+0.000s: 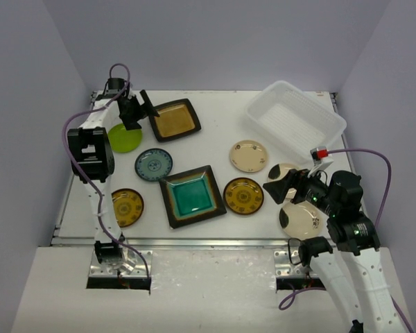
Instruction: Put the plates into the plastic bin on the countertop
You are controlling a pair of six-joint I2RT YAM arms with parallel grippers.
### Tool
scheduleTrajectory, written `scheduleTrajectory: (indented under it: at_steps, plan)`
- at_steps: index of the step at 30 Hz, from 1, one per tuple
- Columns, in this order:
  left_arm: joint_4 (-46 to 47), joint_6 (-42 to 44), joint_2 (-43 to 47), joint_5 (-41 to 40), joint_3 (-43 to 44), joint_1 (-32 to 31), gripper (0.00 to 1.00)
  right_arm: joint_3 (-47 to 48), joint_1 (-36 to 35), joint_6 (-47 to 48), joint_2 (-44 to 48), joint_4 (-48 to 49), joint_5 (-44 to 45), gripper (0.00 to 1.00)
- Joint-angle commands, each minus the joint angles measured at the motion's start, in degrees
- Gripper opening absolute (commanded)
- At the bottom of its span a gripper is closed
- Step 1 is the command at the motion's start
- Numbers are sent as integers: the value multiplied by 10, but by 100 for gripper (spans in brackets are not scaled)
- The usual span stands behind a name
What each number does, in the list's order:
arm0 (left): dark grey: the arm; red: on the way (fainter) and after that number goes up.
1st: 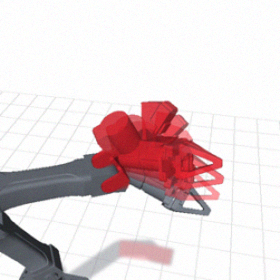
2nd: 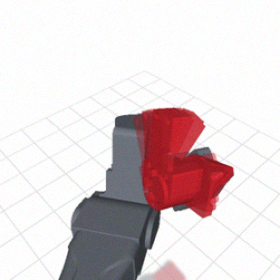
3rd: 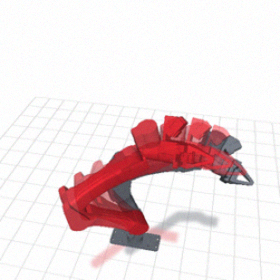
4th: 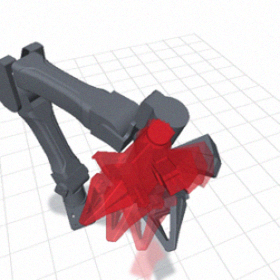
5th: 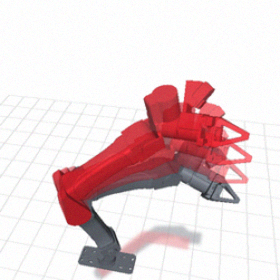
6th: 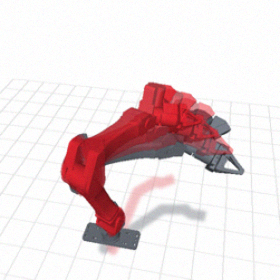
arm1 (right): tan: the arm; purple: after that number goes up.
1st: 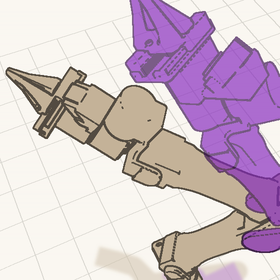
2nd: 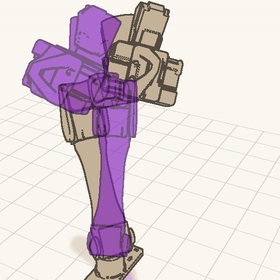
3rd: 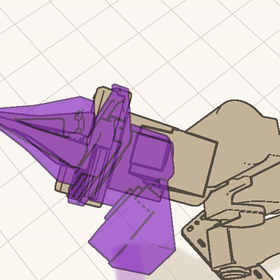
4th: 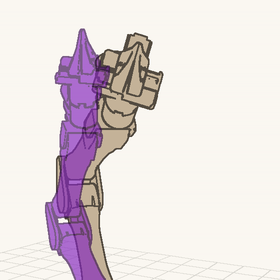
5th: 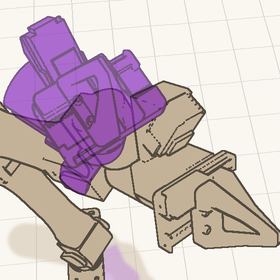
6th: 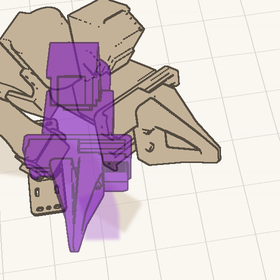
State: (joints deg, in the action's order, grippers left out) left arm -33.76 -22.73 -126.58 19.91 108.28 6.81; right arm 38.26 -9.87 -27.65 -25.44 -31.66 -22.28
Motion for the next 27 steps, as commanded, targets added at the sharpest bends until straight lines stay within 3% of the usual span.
scheduleTrajectory:
  at_steps: [1, 17, 21, 27]
  plan:
    - [-36, 36, -6, 35, 43, -10, 100, 0, 2, 0, -8, 40, -32, 99]
    - [-73, 51, -102, 29, 102, -32, 100, 1, 2, -22, -13, 66, -67, 99]
    - [-53, 41, -72, 8, 59, -39, 100, -10, 2, -29, -17, 75, -81, 99]
    - [-3, 7, 48, -40, -28, -60, 100, -15, 2, -32, -22, 82, -87, 99]
